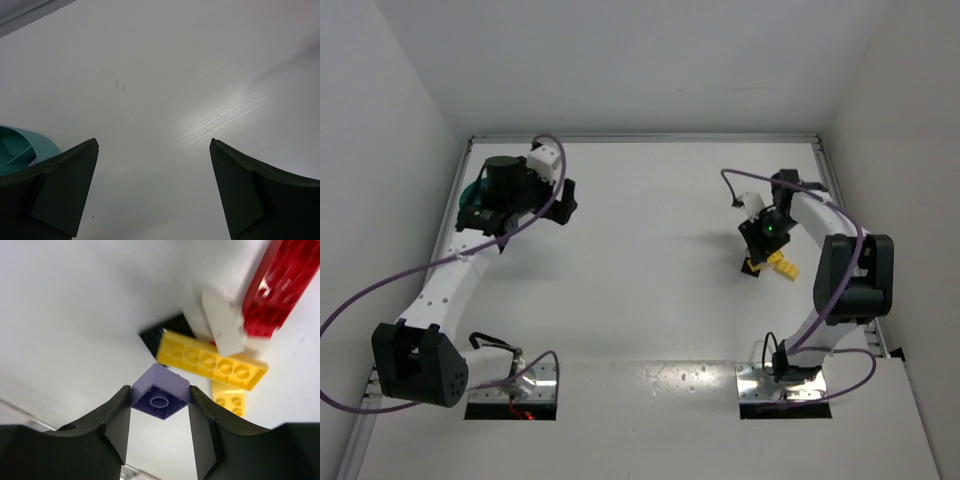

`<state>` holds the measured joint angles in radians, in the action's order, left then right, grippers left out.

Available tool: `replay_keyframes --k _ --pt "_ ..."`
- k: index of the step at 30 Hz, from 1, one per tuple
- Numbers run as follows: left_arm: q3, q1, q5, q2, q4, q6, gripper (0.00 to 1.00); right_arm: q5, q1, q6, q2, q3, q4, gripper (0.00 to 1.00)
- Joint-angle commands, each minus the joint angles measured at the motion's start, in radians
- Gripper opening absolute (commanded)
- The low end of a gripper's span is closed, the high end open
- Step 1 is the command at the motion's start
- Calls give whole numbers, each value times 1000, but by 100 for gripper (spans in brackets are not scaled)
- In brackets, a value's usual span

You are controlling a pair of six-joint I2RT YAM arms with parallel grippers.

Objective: Sort the legos into containers by color

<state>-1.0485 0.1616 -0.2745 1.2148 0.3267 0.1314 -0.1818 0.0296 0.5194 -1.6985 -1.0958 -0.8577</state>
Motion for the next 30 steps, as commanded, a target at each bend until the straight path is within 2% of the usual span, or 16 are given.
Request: replay_keyframes --k 1,2,3,5,6,9,11,15,18,21,25,30 --pt "19 -117 -254 -34 -70 -96 100 -305 -7 -93 54 -166 -116 37" --pt "71 -141 -319 -50 -130 -107 100 -371 -7 -114 39 -233 -135 37" --pt "102 -170 -375 -72 -173 -127 100 -510 -16 -149 17 -271 -170 37" --pt "136 -171 -491 -100 -222 -138 100 -654 -16 -176 -71 -373 -207 37" --pt "152 -184 -529 -100 -244 -151 100 -795 -25 -176 -107 -404 -246 36" --pt "211 -185 -598 -113 -322 -210 100 -979 -63 -176 -217 -522 -317 34" --pt "220 -185 -623 -113 -342 -233 99 -1033 -106 -176 -311 -594 -369 34" --pt "252 -111 -632 -101 -420 -268 99 -1189 -186 -209 -438 -703 -406 34" --pt "266 -76 -603 -58 -510 -332 97 -1247 -261 -346 -458 -704 -275 34" --pt "245 -24 -546 14 -528 -377 95 -1311 -332 -494 -480 -704 -132 34" --pt "180 134 -461 40 -434 -256 94 -1352 -384 -692 -490 -704 81 34" --pt "194 176 -428 40 -411 -216 94 -1352 -404 -893 -478 -684 235 34"
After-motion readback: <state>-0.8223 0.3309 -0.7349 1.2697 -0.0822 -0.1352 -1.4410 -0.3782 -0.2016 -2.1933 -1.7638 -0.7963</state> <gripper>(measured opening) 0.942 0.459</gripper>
